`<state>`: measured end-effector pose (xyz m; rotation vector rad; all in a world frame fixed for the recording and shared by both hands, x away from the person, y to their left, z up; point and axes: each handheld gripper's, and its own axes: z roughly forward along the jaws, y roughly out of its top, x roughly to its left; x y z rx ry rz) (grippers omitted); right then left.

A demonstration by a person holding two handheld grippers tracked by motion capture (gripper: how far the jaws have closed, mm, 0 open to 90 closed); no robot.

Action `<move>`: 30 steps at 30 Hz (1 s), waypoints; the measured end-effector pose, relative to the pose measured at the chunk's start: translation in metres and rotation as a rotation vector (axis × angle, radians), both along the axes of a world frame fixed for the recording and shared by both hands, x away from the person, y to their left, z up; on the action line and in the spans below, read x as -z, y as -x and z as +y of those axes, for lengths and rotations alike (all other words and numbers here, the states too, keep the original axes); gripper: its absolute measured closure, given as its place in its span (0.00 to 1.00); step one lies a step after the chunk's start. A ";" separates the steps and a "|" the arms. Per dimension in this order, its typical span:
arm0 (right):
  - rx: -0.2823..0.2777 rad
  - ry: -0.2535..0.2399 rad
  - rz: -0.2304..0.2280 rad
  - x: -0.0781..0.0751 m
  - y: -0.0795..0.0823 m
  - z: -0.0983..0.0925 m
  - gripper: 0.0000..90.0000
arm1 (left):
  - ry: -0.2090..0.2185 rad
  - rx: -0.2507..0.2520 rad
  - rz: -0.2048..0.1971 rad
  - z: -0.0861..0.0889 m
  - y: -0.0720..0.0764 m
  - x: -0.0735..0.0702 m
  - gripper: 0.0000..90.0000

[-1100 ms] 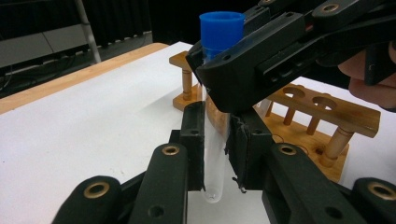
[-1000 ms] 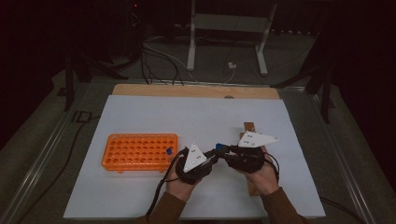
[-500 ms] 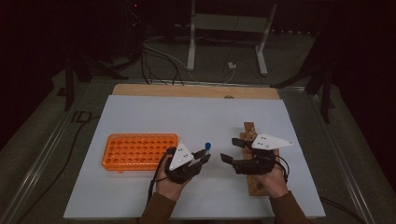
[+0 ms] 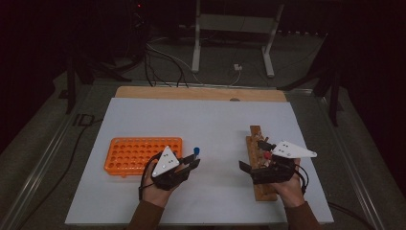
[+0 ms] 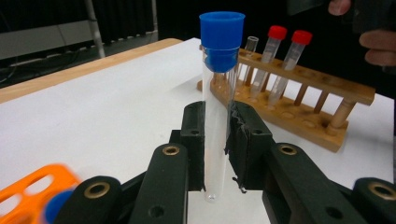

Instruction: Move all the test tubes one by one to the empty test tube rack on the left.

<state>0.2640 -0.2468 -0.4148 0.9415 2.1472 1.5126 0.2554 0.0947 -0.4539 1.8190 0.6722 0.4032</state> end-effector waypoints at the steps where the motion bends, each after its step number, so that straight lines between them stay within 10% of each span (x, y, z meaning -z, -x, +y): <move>1: -0.001 -0.005 -0.002 0.000 0.000 -0.001 0.00 | 0.003 -0.003 0.001 0.004 0.001 0.000 0.85; 30: 0.026 -0.037 -0.022 -0.003 0.004 -0.013 0.00 | -0.014 -0.167 -0.007 0.068 0.001 0.008 0.85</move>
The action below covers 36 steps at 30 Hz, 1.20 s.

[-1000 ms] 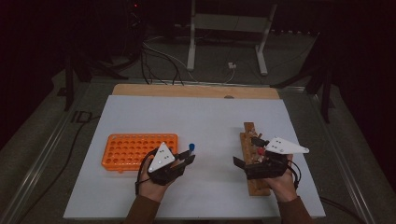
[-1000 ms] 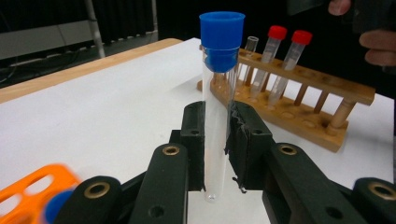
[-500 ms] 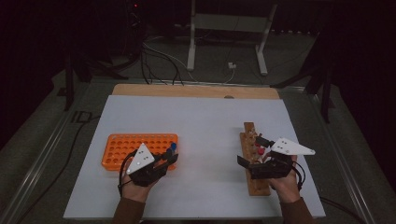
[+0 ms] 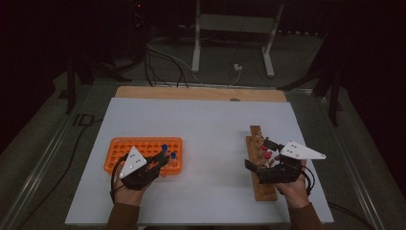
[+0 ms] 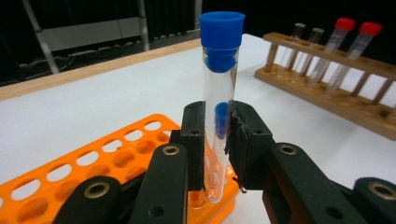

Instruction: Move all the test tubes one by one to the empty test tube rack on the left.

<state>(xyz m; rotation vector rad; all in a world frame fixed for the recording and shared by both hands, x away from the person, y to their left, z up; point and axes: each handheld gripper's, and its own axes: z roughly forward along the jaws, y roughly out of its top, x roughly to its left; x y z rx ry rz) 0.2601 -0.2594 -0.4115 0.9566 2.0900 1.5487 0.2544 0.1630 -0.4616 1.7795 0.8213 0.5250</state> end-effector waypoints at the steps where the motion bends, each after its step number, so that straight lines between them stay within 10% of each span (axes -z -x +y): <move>1: 0.000 0.001 -0.001 0.000 0.000 0.000 0.00 | -0.003 -0.006 -0.003 0.000 -0.001 0.001 0.85; 20: -0.009 0.005 -0.003 -0.001 0.001 -0.001 0.00 | -0.165 -0.005 0.092 -0.008 -0.010 0.024 0.85; 36: -0.017 0.007 -0.004 -0.001 0.001 -0.001 0.00 | -0.198 -0.003 0.136 -0.010 -0.012 0.030 0.85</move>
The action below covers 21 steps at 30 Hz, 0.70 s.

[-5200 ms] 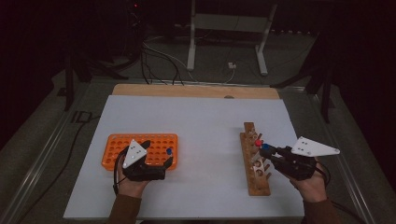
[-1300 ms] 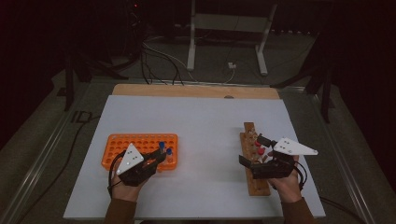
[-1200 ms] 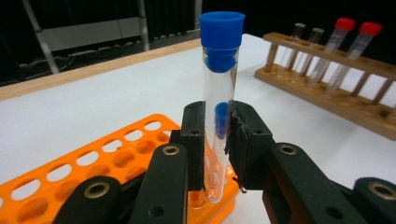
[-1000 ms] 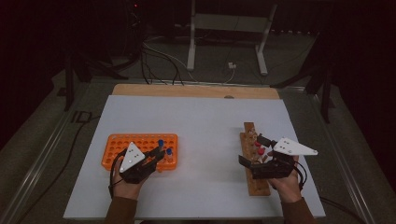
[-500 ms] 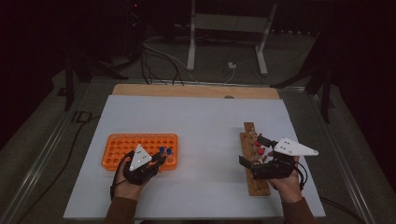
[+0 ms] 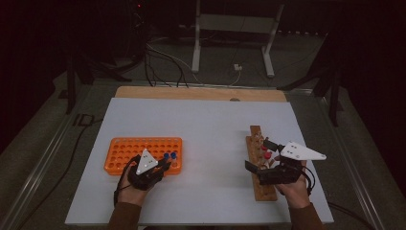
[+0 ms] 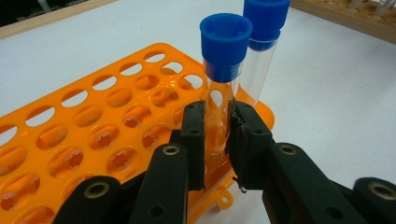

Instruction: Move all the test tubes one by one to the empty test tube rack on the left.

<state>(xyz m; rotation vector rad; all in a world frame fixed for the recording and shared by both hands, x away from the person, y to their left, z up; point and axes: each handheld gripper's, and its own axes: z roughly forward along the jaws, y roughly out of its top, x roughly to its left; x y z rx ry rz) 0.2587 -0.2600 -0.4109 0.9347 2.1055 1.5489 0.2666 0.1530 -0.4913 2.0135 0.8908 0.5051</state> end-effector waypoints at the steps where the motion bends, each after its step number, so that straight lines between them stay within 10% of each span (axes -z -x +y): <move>1: -0.001 0.000 -0.002 0.000 0.000 0.000 0.00 | 0.003 0.000 -0.001 0.000 0.000 0.000 0.85; 21: 0.025 0.055 0.015 0.002 -0.002 -0.020 0.02 | 0.249 -0.108 -0.071 0.028 0.007 -0.024 0.27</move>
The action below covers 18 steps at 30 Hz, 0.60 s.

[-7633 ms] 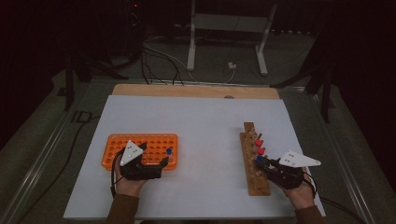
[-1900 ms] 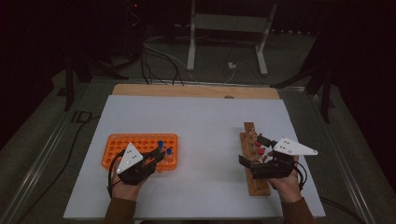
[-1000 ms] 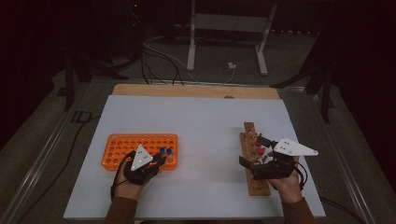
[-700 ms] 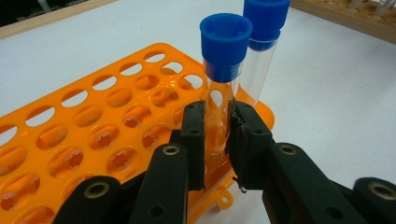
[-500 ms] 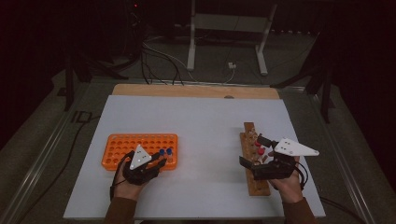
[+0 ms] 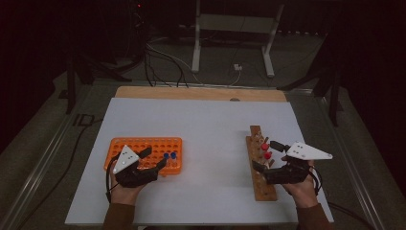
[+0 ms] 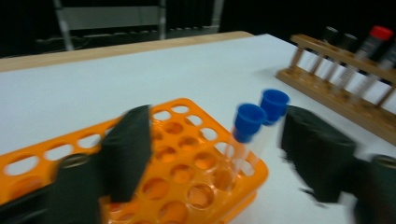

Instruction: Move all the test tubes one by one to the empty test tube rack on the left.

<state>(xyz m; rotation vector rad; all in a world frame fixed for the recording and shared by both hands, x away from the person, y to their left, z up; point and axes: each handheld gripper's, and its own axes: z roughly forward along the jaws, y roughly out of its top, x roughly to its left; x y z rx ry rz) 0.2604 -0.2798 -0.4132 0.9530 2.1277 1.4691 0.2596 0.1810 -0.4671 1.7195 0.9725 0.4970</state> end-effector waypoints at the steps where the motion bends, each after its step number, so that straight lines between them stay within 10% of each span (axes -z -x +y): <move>1: 0.005 0.007 0.003 0.001 0.000 -0.002 0.03 | 0.001 -0.014 -0.004 0.001 0.000 -0.002 0.21; 6: 0.030 0.044 0.026 0.008 -0.002 -0.010 0.08 | 0.012 -0.066 -0.003 0.008 0.001 -0.006 0.01; 18: 0.088 0.130 0.051 0.032 -0.005 -0.023 0.58 | 0.037 -0.077 0.004 0.011 0.001 -0.005 0.00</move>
